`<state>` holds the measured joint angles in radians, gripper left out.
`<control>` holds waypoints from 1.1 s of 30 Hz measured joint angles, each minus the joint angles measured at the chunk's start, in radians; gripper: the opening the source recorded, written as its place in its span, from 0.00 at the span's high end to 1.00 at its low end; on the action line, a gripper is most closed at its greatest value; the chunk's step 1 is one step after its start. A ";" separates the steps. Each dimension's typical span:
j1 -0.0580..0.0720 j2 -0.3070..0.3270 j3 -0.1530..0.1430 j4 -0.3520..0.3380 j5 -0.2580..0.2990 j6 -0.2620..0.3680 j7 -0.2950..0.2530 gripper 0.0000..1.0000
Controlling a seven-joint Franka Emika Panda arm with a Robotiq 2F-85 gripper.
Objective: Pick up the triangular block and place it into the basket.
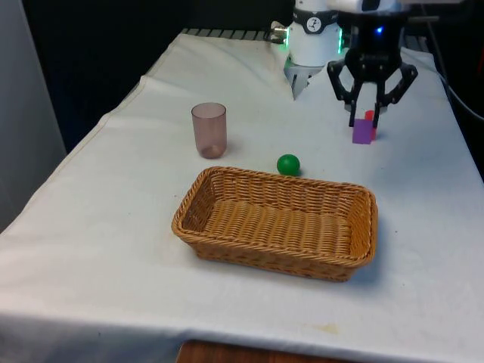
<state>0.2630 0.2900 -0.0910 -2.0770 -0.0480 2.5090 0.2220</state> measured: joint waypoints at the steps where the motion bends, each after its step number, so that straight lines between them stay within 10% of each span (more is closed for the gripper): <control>1: -0.001 0.001 -0.004 0.008 0.000 -0.006 -0.004 0.67; 33: -0.015 0.137 -0.106 0.274 0.000 -0.080 -0.093 0.67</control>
<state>0.2480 0.4270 -0.1970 -1.8030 -0.0480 2.4290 0.1290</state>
